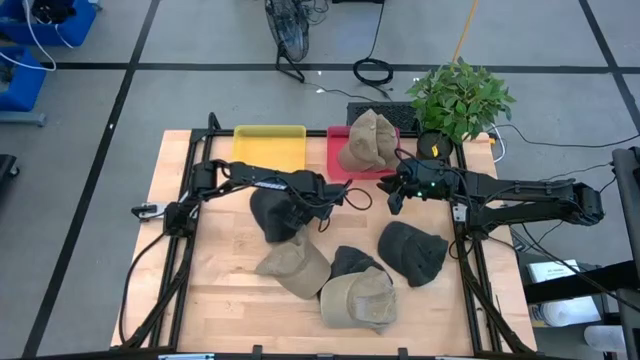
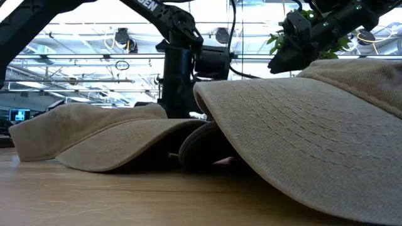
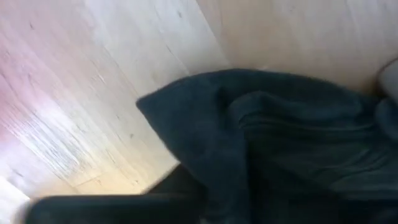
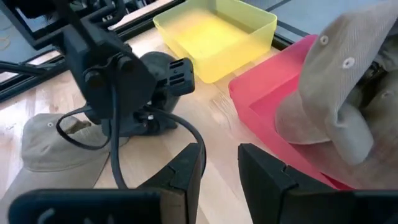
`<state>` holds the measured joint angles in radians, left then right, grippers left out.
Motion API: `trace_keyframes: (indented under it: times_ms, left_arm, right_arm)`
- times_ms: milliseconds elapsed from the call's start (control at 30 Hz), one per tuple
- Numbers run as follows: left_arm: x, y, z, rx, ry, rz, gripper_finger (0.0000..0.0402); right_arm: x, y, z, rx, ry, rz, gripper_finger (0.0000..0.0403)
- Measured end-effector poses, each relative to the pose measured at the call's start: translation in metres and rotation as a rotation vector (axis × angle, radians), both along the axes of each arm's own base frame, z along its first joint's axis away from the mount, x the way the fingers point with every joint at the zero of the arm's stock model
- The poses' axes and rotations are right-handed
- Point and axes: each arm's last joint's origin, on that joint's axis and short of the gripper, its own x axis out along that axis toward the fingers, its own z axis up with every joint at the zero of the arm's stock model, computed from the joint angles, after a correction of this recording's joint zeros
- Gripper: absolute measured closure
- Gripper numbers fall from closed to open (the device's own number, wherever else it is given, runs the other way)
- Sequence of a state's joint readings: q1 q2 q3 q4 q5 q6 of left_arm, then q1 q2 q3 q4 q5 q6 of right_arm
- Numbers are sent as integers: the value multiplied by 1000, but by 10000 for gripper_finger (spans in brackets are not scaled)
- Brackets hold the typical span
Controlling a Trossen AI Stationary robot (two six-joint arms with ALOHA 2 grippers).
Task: Pick & Place hat
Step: Put the black cap into the yellow bin
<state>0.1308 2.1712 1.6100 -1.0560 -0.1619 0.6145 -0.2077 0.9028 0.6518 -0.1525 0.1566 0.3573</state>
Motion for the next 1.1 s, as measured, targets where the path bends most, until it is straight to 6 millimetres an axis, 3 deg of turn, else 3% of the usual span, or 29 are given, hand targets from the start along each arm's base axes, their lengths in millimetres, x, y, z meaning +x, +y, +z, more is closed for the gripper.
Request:
trace_keyframes:
  times_ms: [67,300,500,800,967,1100]
  left_arm:
    - [-1,-2,4,-5,-7,45,381]
    - [-14,-5,42,17,-71,262,389]
    - [-36,-7,103,30,-262,505,386]
    - [-89,-1,191,105,-635,929,389]
    - [-112,8,217,158,-812,1180,389]
    - [-118,18,224,179,-898,1289,389]
  right_arm:
    - [0,0,1,-3,-6,1,310]
    - [0,0,1,-31,3,16,310]
    - [0,0,1,-65,15,35,310]
    - [1,1,1,-116,33,100,310]
    - [1,2,1,-119,34,156,310]
    - [1,2,1,-128,38,164,310]
